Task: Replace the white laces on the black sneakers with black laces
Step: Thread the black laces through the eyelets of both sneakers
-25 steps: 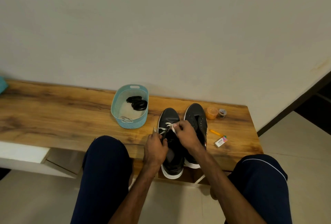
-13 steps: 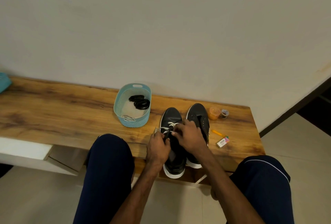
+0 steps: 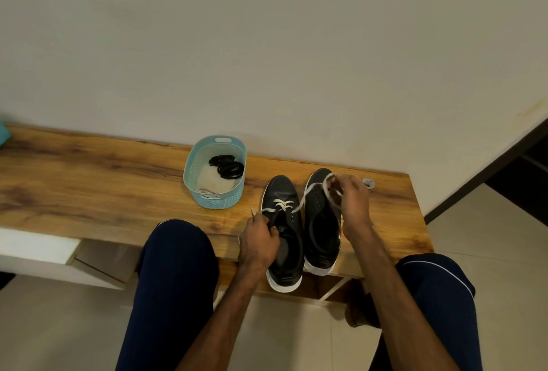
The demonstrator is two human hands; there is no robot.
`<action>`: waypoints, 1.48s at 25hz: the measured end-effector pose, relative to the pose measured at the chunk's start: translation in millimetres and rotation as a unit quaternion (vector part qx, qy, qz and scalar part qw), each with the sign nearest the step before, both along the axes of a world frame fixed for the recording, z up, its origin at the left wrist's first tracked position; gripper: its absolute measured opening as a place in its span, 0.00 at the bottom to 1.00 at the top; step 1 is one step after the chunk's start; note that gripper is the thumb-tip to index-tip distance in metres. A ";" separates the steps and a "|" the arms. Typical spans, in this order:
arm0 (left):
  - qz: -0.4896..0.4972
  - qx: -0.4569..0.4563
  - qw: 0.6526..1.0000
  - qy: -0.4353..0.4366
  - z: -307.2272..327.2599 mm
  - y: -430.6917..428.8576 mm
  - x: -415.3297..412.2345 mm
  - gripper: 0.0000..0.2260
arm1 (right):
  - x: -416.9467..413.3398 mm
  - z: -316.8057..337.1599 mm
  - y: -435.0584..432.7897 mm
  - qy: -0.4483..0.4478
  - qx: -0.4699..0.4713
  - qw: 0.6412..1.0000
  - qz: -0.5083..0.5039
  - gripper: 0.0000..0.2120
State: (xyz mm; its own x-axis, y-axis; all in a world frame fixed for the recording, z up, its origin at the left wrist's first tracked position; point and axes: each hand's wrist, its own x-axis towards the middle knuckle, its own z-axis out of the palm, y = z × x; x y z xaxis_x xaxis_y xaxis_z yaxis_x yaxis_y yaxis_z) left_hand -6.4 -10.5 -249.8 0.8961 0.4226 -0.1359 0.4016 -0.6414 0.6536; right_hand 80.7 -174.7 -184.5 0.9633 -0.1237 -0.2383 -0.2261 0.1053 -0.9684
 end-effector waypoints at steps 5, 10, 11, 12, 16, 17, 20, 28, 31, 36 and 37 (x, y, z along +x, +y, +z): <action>-0.060 0.040 0.997 -0.001 5.7 -2.6 -3.7 0.14 | -1.6 5.4 10.9 0.006 0.015 0.986 0.167 0.09; -0.076 0.079 0.994 0.026 6.6 -0.7 -3.1 0.15 | 16.3 2.2 3.9 -0.090 0.018 0.984 0.153 0.14; -0.076 0.101 0.992 0.026 6.7 -2.2 -2.8 0.16 | 16.9 -3.8 2.3 -0.115 -0.119 0.971 0.174 0.17; -0.080 0.125 0.989 0.019 6.7 -3.8 -1.2 0.19 | 16.5 -11.0 0.4 -0.141 -0.259 0.933 0.206 0.19; -0.132 0.168 0.977 -0.011 4.9 -4.6 16.6 0.23 | 4.3 -25.9 4.6 -0.167 -0.482 0.827 0.238 0.23; -0.139 0.164 0.977 -0.009 4.1 -4.5 20.9 0.23 | 0.2 -27.4 6.8 -0.178 -0.493 0.824 0.215 0.23; -0.140 0.161 0.977 -0.013 1.0 -7.3 30.3 0.18 | -12.6 -33.5 12.4 -0.175 -0.489 0.832 0.195 0.15; 0.074 -0.164 0.984 -0.016 0.3 8.1 42.6 0.02 | -23.4 -47.4 18.9 -0.052 -0.554 0.756 0.345 0.23; 0.117 -0.397 0.910 0.022 10.2 17.0 41.6 0.08 | -22.5 -48.4 20.6 -0.040 -0.551 0.761 0.341 0.21; -0.131 0.121 0.981 -0.077 15.2 4.5 31.5 0.18 | -24.2 -47.0 20.1 -0.058 -0.553 0.761 0.334 0.19; -0.147 0.161 0.973 -0.075 14.0 -0.8 31.5 0.21 | -24.5 -46.6 18.2 -0.058 -0.547 0.766 0.333 0.19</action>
